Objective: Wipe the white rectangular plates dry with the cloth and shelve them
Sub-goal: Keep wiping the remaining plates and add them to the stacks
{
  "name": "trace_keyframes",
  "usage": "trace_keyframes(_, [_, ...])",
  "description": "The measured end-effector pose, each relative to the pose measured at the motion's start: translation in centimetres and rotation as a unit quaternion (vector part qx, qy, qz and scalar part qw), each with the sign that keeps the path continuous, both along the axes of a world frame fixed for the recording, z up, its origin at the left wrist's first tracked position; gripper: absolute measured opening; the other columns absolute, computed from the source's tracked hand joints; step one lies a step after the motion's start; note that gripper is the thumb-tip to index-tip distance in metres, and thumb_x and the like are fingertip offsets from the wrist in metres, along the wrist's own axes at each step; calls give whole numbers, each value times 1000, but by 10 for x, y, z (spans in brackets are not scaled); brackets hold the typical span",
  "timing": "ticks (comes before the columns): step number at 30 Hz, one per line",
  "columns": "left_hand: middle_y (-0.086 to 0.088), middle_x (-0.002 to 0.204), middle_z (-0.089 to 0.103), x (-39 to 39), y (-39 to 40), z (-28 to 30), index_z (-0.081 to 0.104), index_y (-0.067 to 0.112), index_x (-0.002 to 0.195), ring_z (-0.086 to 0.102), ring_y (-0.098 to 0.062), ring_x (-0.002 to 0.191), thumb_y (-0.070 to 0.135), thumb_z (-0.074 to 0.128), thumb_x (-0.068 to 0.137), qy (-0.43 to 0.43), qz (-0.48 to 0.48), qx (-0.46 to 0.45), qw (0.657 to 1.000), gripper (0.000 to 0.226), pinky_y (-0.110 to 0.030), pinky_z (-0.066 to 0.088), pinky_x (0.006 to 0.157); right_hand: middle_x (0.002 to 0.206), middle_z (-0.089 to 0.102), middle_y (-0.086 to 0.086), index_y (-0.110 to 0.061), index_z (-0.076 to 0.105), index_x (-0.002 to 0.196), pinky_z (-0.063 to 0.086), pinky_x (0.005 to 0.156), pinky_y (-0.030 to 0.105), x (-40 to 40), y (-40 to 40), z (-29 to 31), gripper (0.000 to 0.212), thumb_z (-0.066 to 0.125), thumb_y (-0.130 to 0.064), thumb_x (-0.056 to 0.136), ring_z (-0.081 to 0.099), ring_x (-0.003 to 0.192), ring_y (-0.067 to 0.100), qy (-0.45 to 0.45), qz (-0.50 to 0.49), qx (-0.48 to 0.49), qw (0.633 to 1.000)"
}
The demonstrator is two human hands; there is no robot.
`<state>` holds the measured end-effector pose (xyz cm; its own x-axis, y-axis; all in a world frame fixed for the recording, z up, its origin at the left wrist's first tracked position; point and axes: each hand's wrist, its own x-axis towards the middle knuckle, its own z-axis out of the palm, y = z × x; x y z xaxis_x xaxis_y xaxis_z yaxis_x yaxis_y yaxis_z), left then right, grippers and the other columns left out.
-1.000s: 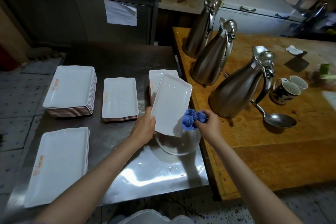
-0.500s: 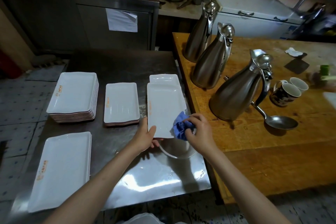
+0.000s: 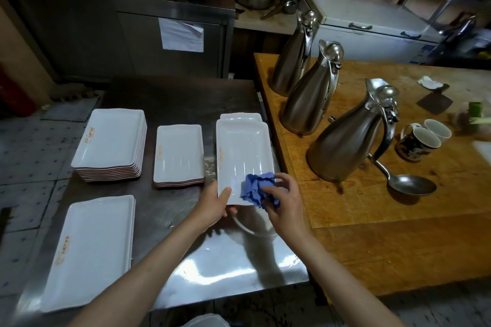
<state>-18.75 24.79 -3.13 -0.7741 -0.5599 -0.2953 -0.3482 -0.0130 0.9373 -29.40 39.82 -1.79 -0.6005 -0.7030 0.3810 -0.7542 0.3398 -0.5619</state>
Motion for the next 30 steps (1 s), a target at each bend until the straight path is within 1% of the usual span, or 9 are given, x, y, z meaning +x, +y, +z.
trace_keyframes(5, [-7,77,67,2,-4,7,47,18,115,60,-13,51,12,36,101,10,-9,3,1000,18,-22,43,48,105,58,16,-9,72,97,52,75,32,-12,-4,-2,35,75,10,67,58,96,32,6,4,1,1000])
trace_keyframes(9, [-6,66,65,4,-1,9,47,13,114,57,-11,47,10,36,101,18,-8,14,1000,17,-21,42,46,108,59,13,-10,72,101,48,79,28,-26,-18,6,34,74,6,71,57,98,29,9,2,19,1000])
trace_keyframes(13, [-7,67,65,5,1,13,47,11,115,57,-11,48,11,36,101,26,-13,15,999,18,-22,44,47,111,62,14,-7,70,105,42,83,28,-40,-33,17,38,75,6,69,57,100,31,38,-10,34,999])
trace_keyframes(16, [-8,68,65,6,1,14,46,14,117,57,-13,50,12,36,102,28,-16,10,999,18,-23,44,49,105,63,9,-9,62,107,39,79,25,-47,-42,28,35,68,5,75,56,97,26,14,-31,29,999])
trace_keyframes(18, [-8,70,65,6,0,14,45,14,117,57,-14,49,12,36,101,26,-20,0,999,18,-23,45,49,105,61,6,-13,56,110,40,78,24,-52,-48,31,35,66,0,79,54,98,20,-5,-54,35,998])
trace_keyframes(20, [-8,70,65,6,0,15,45,14,117,58,-13,48,11,36,101,23,-25,-7,999,19,-23,46,49,107,61,6,-12,57,112,41,81,24,-58,-54,34,35,67,-2,80,55,101,19,-9,-67,45,997])
trace_keyframes(23, [-8,66,63,8,2,18,45,10,118,57,-11,46,9,35,101,22,-30,-4,999,20,-22,45,48,109,64,8,-8,62,111,46,89,32,-66,-62,41,32,67,-1,80,57,103,23,-21,-78,34,996])
trace_keyframes(26, [-12,71,64,11,6,20,44,10,120,58,-11,48,10,34,102,23,-38,5,999,21,-23,47,50,110,64,9,-8,62,111,50,92,37,-74,-68,49,31,68,-3,81,58,105,23,-33,-99,20,994])
trace_keyframes(30, [-15,77,64,11,8,24,43,10,123,59,-11,49,12,34,102,23,-46,17,999,22,-24,48,53,112,65,7,-11,61,115,51,91,32,-80,-71,54,33,68,-6,83,60,105,19,-60,-114,7,992])
